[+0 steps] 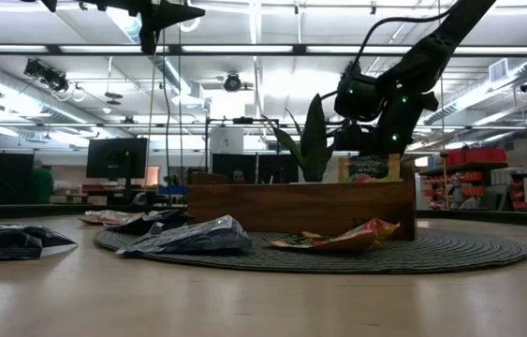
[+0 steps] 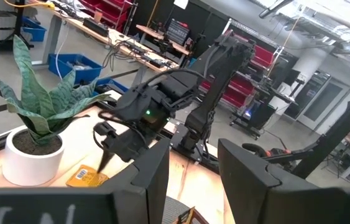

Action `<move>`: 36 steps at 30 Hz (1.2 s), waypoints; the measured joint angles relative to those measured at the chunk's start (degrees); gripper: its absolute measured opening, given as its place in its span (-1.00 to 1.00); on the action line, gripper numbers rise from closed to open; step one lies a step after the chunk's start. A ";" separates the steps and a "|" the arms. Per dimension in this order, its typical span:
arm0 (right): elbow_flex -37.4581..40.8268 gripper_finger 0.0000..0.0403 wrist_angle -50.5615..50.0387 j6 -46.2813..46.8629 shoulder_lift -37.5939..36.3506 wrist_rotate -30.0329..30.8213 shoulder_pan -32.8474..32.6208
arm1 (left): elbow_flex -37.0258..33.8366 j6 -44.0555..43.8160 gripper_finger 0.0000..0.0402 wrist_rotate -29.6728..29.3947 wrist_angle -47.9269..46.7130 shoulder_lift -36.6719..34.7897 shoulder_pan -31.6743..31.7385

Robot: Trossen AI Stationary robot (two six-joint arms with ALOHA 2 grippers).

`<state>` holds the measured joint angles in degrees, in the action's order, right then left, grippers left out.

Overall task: Pick & Place Tea
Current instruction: Put the yellow tea bag into the right section of the wooden organizer

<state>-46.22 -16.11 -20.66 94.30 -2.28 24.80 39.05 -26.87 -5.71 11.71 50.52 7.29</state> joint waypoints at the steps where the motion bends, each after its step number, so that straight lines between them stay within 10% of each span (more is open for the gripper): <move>1: 0.00 0.15 -0.47 0.06 0.48 -0.31 0.00 | 0.00 0.00 -0.29 -0.34 0.01 0.00 0.00; 10: -0.22 -0.06 -1.49 1.67 3.00 -0.88 -0.26 | 0.00 -0.81 -0.29 -1.10 0.28 0.00 0.00; 23: -0.11 -0.95 -1.77 4.84 3.20 -0.07 -0.33 | 0.00 -1.05 -0.29 -1.12 0.28 0.00 0.00; 36: -3.98 -0.99 -14.36 10.68 -7.11 -3.55 -0.42 | 0.00 -0.98 -0.29 -1.12 0.32 0.00 0.00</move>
<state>-50.20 -30.48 -9.98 87.19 -5.83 24.38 39.05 -27.86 -6.83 12.03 50.52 7.29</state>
